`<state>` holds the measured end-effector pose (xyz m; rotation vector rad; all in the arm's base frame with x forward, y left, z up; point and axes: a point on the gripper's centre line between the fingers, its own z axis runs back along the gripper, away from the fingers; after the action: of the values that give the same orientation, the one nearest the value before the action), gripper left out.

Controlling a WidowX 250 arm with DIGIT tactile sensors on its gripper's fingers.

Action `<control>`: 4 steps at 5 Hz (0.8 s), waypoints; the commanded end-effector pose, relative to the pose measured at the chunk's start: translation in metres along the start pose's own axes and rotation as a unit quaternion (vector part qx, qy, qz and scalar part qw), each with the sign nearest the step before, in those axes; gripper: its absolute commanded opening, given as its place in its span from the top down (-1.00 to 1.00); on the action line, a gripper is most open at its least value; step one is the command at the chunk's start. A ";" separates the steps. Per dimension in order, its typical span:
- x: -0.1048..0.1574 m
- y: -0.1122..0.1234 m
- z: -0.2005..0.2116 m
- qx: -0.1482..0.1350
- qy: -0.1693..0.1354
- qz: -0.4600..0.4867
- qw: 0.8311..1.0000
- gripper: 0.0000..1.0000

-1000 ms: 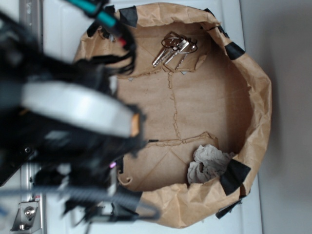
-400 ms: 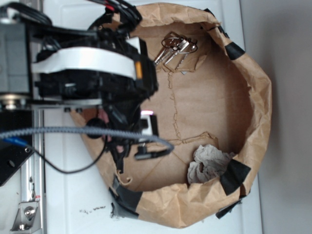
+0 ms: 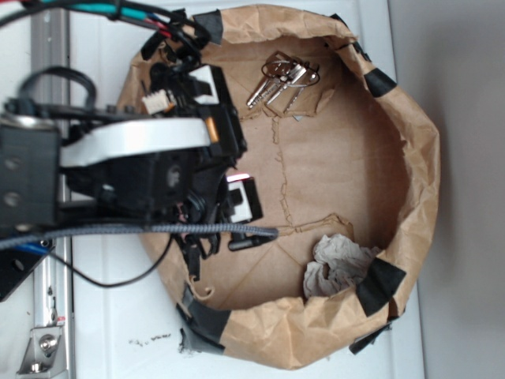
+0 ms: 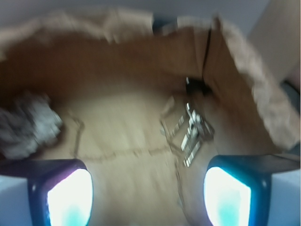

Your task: Grab the silver keys.

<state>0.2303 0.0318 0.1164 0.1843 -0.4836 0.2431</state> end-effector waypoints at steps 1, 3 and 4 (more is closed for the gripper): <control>0.016 -0.003 0.012 -0.007 -0.023 0.006 1.000 -1.00; 0.016 -0.003 0.012 -0.007 -0.023 0.006 1.000 -1.00; 0.017 -0.001 -0.014 -0.025 -0.043 -0.048 0.998 -1.00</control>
<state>0.2471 0.0315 0.0988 0.1642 -0.5317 0.1042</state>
